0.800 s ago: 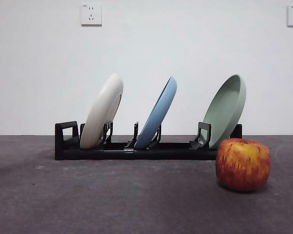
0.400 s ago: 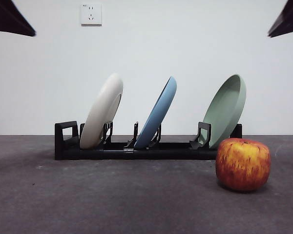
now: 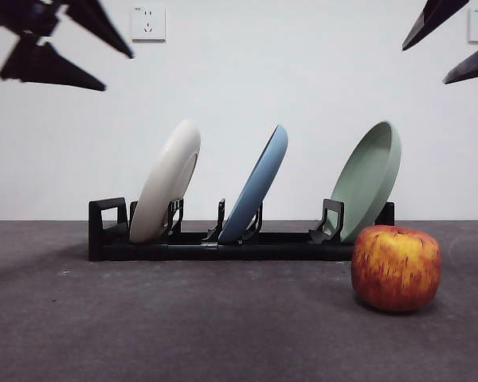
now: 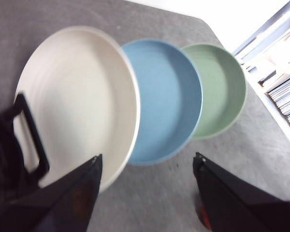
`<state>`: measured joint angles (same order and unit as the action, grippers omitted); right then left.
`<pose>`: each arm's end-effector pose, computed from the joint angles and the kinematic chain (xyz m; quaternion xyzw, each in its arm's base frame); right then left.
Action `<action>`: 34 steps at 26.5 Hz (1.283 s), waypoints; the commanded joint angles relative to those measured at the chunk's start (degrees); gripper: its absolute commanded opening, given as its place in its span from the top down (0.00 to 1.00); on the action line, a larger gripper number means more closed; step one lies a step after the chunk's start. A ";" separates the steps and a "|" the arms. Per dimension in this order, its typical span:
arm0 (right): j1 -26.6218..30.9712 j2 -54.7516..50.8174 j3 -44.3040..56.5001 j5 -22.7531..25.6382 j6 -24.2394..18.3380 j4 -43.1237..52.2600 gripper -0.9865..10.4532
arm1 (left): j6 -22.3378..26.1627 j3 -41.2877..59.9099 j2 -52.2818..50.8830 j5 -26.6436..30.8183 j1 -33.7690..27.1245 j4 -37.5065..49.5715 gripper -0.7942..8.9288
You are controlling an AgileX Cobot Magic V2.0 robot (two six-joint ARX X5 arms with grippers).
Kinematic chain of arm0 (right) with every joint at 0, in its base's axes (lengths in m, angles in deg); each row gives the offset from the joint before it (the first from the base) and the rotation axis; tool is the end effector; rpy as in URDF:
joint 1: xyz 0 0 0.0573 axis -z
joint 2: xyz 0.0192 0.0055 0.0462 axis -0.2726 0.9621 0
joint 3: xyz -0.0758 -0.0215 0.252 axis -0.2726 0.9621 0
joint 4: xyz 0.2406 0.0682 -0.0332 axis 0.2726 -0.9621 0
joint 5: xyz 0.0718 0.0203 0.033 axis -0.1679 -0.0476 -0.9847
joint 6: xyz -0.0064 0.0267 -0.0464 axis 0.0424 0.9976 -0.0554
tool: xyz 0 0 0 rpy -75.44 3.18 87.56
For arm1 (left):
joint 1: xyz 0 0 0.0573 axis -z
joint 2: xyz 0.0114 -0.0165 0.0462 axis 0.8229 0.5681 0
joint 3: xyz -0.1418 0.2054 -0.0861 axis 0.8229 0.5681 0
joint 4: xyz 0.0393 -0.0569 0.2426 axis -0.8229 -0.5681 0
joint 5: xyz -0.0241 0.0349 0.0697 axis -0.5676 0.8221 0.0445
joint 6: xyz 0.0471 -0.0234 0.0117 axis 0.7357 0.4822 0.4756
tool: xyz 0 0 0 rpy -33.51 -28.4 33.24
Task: Take the yellow plate from the plate rack,put the plate on the table,take the apple from the table,put the apple in the plate
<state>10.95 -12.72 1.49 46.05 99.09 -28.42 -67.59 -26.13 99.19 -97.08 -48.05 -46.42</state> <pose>0.2210 0.0313 0.3052 0.1569 0.2612 0.2237 0.9258 0.2999 -0.0555 0.3198 -0.1757 0.3084 -0.3158 0.8799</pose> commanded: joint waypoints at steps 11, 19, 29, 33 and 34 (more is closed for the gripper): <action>-0.09 0.20 -0.20 -0.17 -0.55 0.17 0.61 | 4.11 -18.36 18.71 5.77 7.28 -6.75 0.60; -0.09 0.20 -0.20 -0.15 -0.55 0.15 0.61 | 3.74 -18.60 22.88 12.48 8.85 -5.75 0.60; -0.09 0.20 -0.20 -0.11 -0.55 0.17 0.61 | 5.31 -18.60 22.88 11.26 8.81 -4.83 0.93; -0.09 0.20 -0.20 -0.11 -0.55 0.17 0.61 | 5.31 -19.06 22.80 9.75 8.81 -4.83 0.93; -0.07 0.20 -0.20 -0.11 -0.55 0.15 0.61 | 5.29 -19.34 22.67 8.63 8.81 -4.83 0.93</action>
<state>10.95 -12.72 1.49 46.01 99.06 -28.42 -63.50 -45.25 121.76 -88.40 -38.91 -51.47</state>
